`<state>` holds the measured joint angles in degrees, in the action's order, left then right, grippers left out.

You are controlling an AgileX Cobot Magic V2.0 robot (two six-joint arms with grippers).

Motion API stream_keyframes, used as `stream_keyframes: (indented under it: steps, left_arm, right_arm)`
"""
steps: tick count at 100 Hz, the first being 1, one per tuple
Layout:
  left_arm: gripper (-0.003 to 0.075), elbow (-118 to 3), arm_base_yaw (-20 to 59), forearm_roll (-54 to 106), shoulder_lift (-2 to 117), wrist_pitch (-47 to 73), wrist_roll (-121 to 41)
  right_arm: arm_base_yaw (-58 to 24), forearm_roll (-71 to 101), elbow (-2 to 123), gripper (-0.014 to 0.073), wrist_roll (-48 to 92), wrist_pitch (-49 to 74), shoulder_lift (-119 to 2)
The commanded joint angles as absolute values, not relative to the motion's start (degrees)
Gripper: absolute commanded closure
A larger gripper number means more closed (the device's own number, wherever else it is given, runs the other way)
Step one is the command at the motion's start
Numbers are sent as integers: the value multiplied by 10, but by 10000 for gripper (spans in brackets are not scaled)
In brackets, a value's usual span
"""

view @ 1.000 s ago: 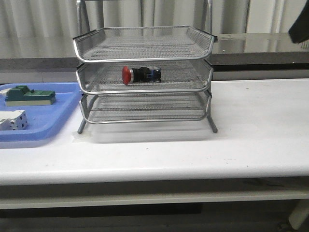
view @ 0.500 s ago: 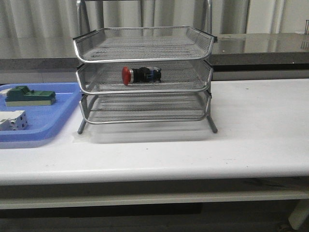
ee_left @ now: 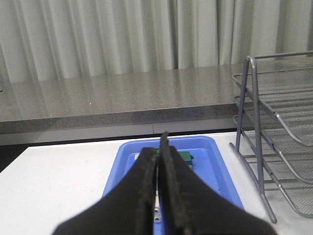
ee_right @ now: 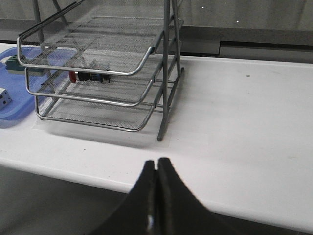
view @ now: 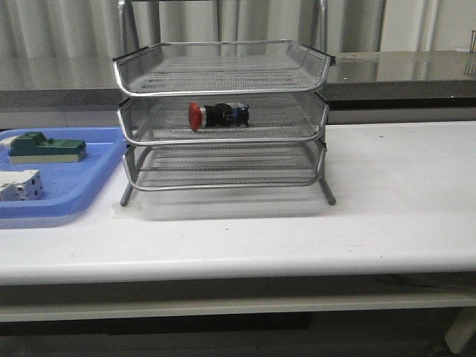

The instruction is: Place button on rack with both arms

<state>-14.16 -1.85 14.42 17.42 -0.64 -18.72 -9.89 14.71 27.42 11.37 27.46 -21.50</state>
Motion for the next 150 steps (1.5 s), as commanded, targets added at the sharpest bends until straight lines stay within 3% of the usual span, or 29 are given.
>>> stream_keyframes:
  steps: [1, 69, 96, 150]
  left_arm:
    - [716, -157, -18, 149, 179, -48, -182]
    - [716, -157, -18, 149, 179, -48, -182]
    - [716, -157, -18, 149, 179, -48, -182]
    - [716, -157, -18, 149, 179, -48, -182]
  right_arm:
    - [-94, 147, 289, 651, 120, 234, -216]
    - [-94, 64, 282, 651, 89, 210, -182]
    - [-87, -55, 178, 651, -63, 135, -92]
    - [-36, -34, 14, 651, -68, 29, 18]
